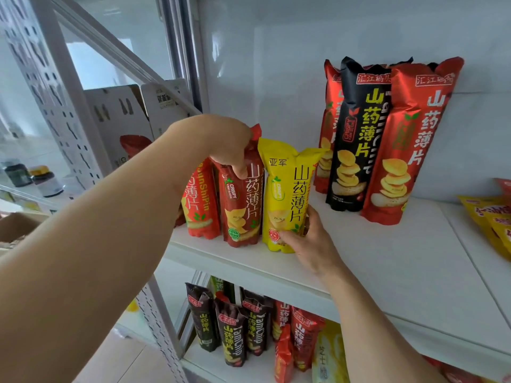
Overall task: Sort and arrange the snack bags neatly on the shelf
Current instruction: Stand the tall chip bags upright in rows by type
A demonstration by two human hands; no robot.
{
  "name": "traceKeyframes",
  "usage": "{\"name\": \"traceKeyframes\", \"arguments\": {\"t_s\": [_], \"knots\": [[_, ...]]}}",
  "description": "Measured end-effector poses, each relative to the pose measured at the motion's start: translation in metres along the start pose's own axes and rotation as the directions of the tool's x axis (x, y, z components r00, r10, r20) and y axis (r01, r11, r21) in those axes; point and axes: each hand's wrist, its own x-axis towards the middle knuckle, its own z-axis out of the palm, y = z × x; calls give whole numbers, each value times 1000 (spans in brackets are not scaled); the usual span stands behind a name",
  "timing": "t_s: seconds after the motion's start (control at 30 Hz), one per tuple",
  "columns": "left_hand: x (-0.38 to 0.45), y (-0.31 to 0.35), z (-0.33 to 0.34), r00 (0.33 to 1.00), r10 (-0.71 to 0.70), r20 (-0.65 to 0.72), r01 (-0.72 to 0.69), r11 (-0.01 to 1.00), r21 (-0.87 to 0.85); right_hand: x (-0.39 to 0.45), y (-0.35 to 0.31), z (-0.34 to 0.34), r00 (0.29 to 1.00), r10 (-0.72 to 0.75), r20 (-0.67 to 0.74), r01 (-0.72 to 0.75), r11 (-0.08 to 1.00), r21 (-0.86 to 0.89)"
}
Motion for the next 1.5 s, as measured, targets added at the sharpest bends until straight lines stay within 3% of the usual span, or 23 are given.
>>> {"name": "traceKeyframes", "arguments": {"t_s": [0.17,0.5,0.6,0.7,0.83,0.97,1.1,1.23,1.33,1.43,1.5], "knots": [[-13,-2,0,995,52,-87,-40,990,132,5,0,13,1000,-7,16,7,1000,-10],[-23,-10,8,945,67,-321,-74,997,-11,5,-8,18,998,49,-38,-51,997,-61],[-34,-2,10,885,35,-464,-119,981,-154,-1,-6,10,994,109,-31,-111,989,-101],[-39,15,16,804,45,-593,-201,959,-200,-10,-15,-4,985,158,-67,-170,953,-250],[-35,44,30,718,177,-674,-321,942,-94,-20,-24,-30,986,145,-86,-169,875,-454],[-25,75,40,589,302,-749,-393,918,61,-26,-33,-61,989,82,-124,-145,710,-689],[-14,110,41,526,343,-778,-456,886,83,-23,-42,-92,979,13,-204,-168,622,-765],[0,144,37,654,271,-706,-522,837,-163,-16,-44,-123,958,-61,-281,-183,625,-759],[16,174,42,710,110,-695,-519,750,-411,-8,-36,-148,928,-124,-351,-179,680,-711],[42,204,58,817,-148,-557,-419,512,-750,2,-27,-172,869,-181,-460,-163,775,-611],[61,221,71,853,-270,-447,-353,332,-875,10,-23,-185,825,-207,-525,-138,829,-542]]}}
